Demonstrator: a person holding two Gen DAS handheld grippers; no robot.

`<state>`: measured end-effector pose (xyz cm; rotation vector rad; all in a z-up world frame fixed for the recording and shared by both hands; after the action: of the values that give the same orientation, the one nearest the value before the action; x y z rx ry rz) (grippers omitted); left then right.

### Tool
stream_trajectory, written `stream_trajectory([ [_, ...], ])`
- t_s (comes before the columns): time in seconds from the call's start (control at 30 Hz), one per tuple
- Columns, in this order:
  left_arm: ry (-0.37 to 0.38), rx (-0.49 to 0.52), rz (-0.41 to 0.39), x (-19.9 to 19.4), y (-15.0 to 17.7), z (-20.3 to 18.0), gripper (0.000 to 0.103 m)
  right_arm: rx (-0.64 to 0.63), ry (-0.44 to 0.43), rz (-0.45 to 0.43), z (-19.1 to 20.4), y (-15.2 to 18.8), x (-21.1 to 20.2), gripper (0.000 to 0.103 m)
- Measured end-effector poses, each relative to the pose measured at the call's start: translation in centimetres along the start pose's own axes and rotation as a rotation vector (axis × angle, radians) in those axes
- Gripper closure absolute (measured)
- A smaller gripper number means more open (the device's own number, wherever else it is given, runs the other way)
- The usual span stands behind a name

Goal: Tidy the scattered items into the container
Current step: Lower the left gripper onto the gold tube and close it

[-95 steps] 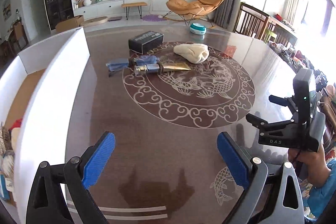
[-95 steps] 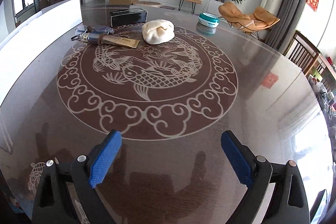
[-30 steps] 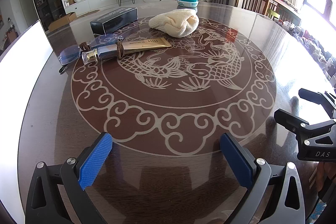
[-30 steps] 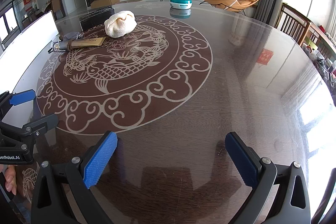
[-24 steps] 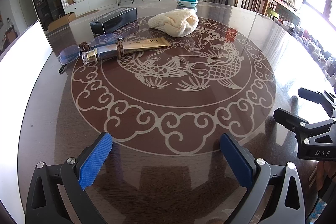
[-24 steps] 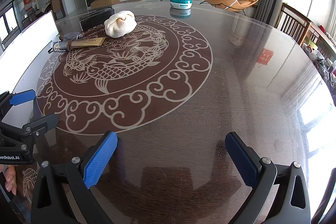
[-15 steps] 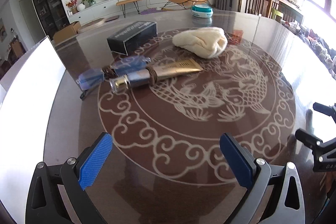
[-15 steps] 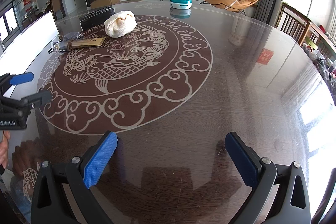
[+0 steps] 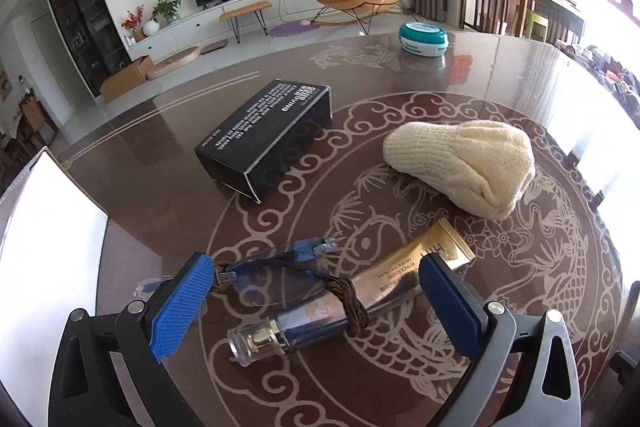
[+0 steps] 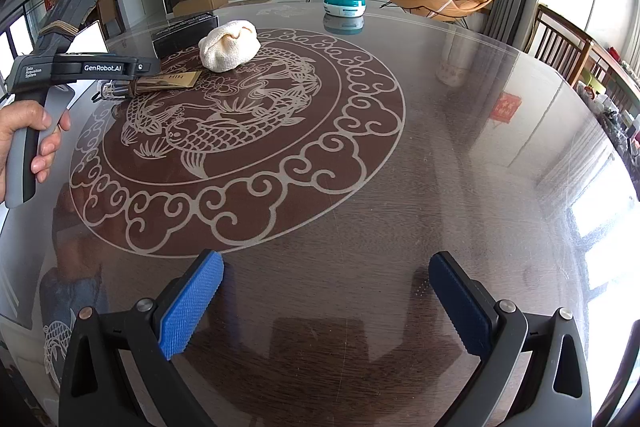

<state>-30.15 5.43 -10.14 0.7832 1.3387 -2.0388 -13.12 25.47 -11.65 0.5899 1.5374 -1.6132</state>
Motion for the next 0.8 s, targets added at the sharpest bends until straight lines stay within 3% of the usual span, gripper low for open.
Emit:
stream_trajectory([
  [0.03,0.029,0.034,-0.006,-0.4,0.3,-0.7,0.0,0.0,0.0,0.0,0.0,0.0,0.0,0.0],
  [0.1,0.16,0.092,0.027,-1.5,1.5,-2.5,0.0,0.0,0.0,0.0,0.0,0.0,0.0,0.0],
  [0.17,0.224,0.173,0.025,-3.1,2.8,-3.9,0.0,0.0,0.0,0.0,0.0,0.0,0.0,0.0],
  [0.3,0.183,0.278,-0.015,-5.0,3.7,-4.6,0.0,0.0,0.0,0.0,0.0,0.0,-0.1,0.0],
  [0.47,0.083,0.222,0.0,-3.6,2.0,-3.6,0.0,0.0,0.0,0.0,0.0,0.0,-0.1,0.0],
  [0.73,0.12,0.058,0.067,-1.3,1.6,-3.2,0.0,0.001,-0.001,0.0,0.0,0.0,-0.1,0.0],
  [0.8,0.179,0.028,0.06,-1.6,1.5,-3.4,0.024,0.001,0.0,0.0,-0.1,0.0,-0.1,0.0],
])
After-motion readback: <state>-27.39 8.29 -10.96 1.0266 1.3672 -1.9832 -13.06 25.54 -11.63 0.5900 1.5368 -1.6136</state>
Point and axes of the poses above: each gripper's, at about its wrist camera, not at the fingertips, and x roughly the way its jaws point, z to its left, y to its underside, the point moved 9 cm from there along x, roughly the way its jaws point, and after that the axes turned 13 degrees about -y, right-handed, at the moved point
